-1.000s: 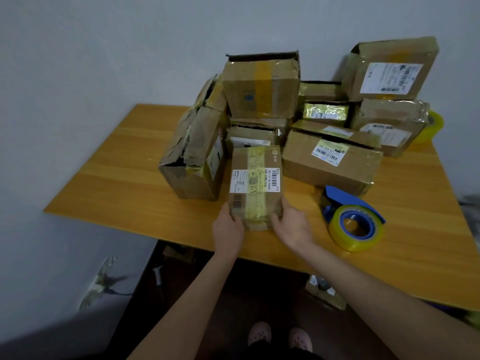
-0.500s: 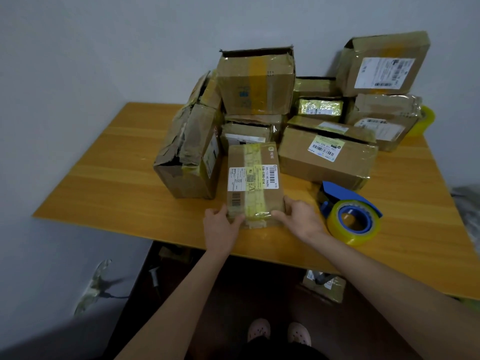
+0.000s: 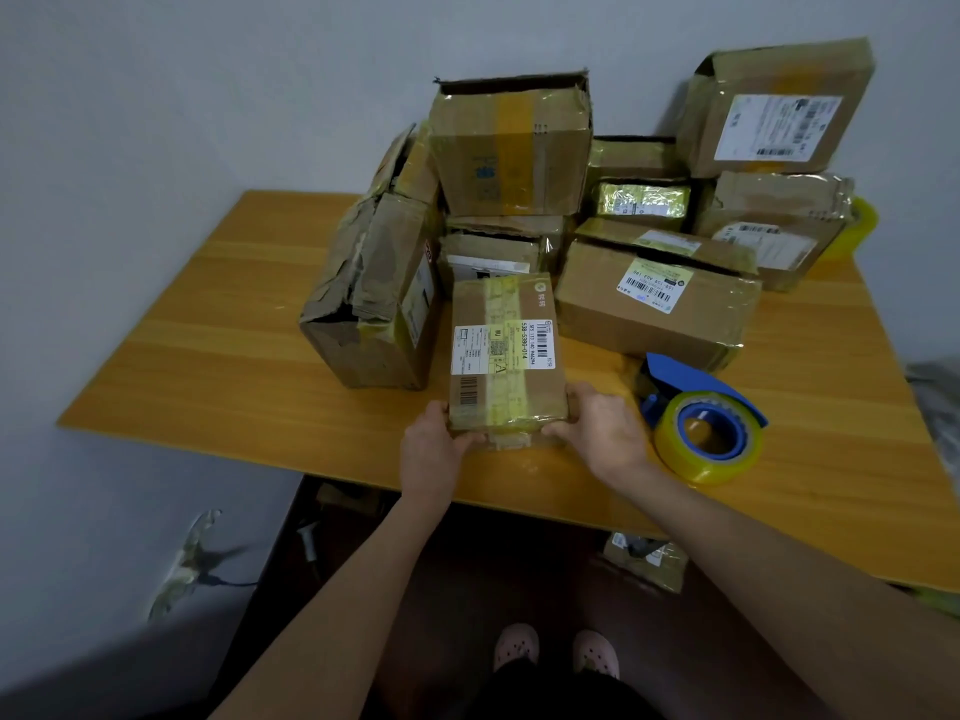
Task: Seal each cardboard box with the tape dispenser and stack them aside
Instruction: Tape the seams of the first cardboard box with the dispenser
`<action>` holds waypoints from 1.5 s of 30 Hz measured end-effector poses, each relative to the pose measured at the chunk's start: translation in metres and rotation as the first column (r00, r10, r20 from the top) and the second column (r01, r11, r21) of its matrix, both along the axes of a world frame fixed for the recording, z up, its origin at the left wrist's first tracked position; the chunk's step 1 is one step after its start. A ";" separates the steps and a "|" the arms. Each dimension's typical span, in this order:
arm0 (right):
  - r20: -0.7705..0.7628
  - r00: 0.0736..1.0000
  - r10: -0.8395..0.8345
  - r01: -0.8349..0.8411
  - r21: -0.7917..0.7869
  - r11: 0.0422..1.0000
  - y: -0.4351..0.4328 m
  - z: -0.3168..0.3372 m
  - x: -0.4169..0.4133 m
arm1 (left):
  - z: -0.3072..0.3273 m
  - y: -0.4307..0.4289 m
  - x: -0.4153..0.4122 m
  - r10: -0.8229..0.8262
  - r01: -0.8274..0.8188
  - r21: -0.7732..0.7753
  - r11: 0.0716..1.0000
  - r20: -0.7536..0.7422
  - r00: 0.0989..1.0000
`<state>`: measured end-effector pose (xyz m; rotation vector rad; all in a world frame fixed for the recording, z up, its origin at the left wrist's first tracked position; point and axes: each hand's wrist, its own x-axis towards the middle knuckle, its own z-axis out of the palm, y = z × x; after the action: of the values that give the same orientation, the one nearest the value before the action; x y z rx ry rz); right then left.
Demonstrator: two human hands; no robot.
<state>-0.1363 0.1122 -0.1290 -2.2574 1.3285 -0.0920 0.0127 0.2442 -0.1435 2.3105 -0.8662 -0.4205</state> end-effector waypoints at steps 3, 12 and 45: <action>-0.100 0.995 0.022 -0.021 0.003 1.000 0.000 -0.003 0.001 | -0.003 -0.002 0.002 -0.044 0.042 0.078 0.996 0.026 0.999; -0.058 0.983 0.176 -0.178 -0.027 0.984 -0.004 0.003 0.012 | 0.001 -0.009 0.003 -0.167 0.154 0.177 0.972 0.066 0.984; 0.108 0.929 0.355 -0.369 0.176 0.913 -0.007 0.023 0.002 | 0.043 -0.033 0.027 -0.291 0.148 0.685 0.713 0.097 0.952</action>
<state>-0.1340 0.1056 -0.1062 -2.2666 0.8224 0.0809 0.0398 0.2109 -0.1004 2.9632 -1.2588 -0.7115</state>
